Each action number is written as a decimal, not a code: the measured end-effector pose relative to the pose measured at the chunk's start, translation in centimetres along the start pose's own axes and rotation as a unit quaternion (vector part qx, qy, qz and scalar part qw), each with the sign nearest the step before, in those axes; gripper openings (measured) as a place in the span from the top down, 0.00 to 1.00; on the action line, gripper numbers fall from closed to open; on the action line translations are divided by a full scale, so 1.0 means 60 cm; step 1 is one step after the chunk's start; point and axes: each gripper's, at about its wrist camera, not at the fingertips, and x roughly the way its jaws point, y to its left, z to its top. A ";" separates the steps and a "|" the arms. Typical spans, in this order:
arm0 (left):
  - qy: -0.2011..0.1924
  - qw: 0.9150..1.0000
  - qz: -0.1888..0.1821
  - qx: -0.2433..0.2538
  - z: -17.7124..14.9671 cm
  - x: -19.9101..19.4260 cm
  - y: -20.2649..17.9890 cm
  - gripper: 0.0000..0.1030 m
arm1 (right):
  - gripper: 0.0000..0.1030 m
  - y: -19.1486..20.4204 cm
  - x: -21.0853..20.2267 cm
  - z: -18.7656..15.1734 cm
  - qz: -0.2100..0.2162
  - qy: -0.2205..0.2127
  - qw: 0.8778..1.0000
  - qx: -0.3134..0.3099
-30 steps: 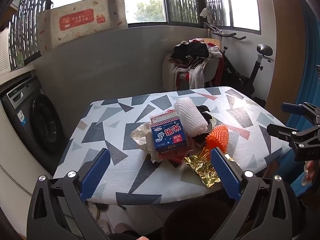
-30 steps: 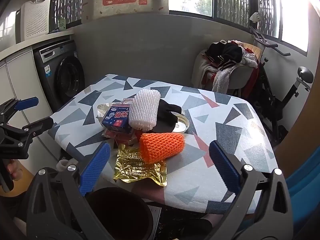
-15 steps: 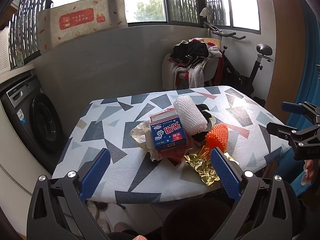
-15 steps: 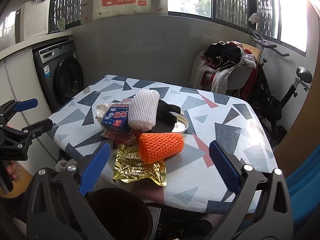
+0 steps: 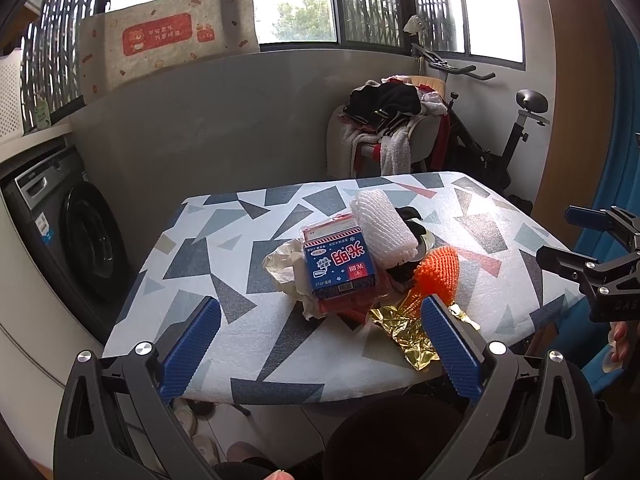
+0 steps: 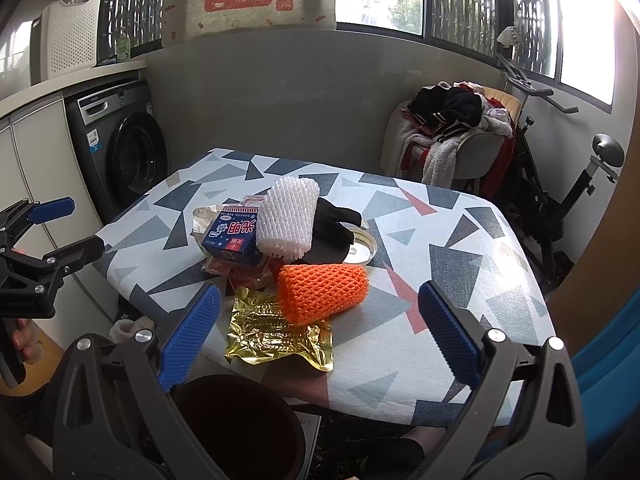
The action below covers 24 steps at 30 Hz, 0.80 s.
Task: Collect trash
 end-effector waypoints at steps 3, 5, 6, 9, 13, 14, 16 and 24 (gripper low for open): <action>0.000 1.000 0.001 -0.003 0.000 0.000 0.002 0.05 | 0.06 0.000 0.000 0.000 0.000 0.000 1.000 0.000; 0.000 1.000 0.002 -0.003 0.002 0.000 0.002 0.05 | 0.06 0.000 0.000 0.000 0.000 0.000 1.000 0.000; 0.000 1.000 0.002 -0.003 0.001 0.000 0.001 0.05 | 0.06 0.000 0.000 -0.001 0.000 0.000 1.000 0.000; 0.000 1.000 0.002 -0.003 0.002 0.000 0.002 0.05 | 0.06 0.000 0.000 0.000 0.000 0.000 1.000 0.000; 0.000 1.000 0.002 -0.004 0.003 -0.001 0.002 0.05 | 0.06 0.000 0.000 0.000 0.000 0.000 1.000 0.000; 0.000 1.000 0.002 -0.003 0.003 -0.001 0.002 0.05 | 0.06 0.000 0.000 -0.001 0.000 0.000 1.000 0.000; 0.000 1.000 0.001 -0.003 0.002 -0.001 0.002 0.05 | 0.06 0.001 0.000 -0.001 0.000 0.000 1.000 0.000; 0.000 1.000 0.002 -0.003 0.002 -0.001 0.002 0.05 | 0.06 0.001 0.000 -0.001 0.000 0.000 1.000 0.000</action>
